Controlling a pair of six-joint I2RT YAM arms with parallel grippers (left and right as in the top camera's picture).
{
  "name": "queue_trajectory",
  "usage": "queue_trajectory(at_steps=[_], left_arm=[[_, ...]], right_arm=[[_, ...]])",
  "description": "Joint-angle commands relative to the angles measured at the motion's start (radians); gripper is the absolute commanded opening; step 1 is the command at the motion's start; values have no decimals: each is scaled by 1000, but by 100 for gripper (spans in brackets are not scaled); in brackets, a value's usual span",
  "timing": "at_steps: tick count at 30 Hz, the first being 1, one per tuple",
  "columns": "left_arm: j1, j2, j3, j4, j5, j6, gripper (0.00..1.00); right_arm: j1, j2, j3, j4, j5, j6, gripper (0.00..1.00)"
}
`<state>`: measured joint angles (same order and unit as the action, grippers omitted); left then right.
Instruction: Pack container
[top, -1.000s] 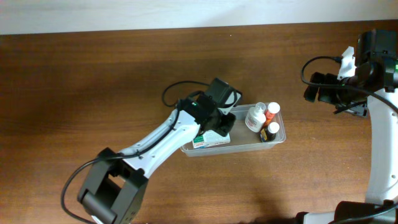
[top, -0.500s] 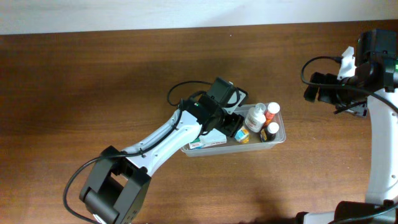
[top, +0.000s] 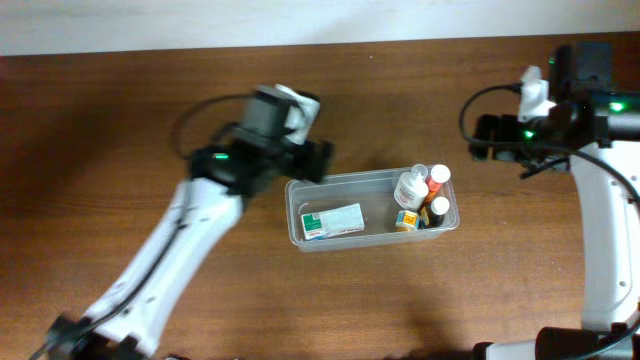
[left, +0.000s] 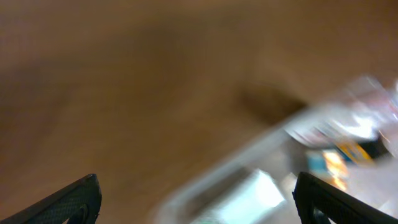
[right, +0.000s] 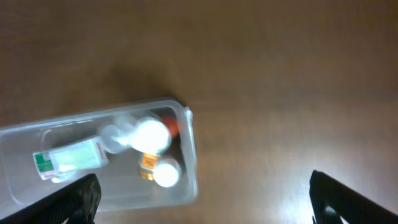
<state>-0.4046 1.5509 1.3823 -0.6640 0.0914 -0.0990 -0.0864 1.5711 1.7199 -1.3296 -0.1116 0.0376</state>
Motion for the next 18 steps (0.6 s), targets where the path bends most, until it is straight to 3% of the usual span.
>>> queue_trajectory(at_steps=[1, 10, 15, 18], left_arm=[[119, -34, 1, -16, -51, 2, 99], [354, -93, 0, -195, -17, 3, 99], [372, -283, -56, -227, -19, 33, 100], [370, -482, -163, -213, -34, 32, 99]], right_arm=[[50, -10, -3, 54, -12, -49, 98], [59, -52, -4, 28, -9, -45, 98], [60, -203, -63, 76, -2, -31, 98], [60, -373, -196, 155, 40, -3, 98]])
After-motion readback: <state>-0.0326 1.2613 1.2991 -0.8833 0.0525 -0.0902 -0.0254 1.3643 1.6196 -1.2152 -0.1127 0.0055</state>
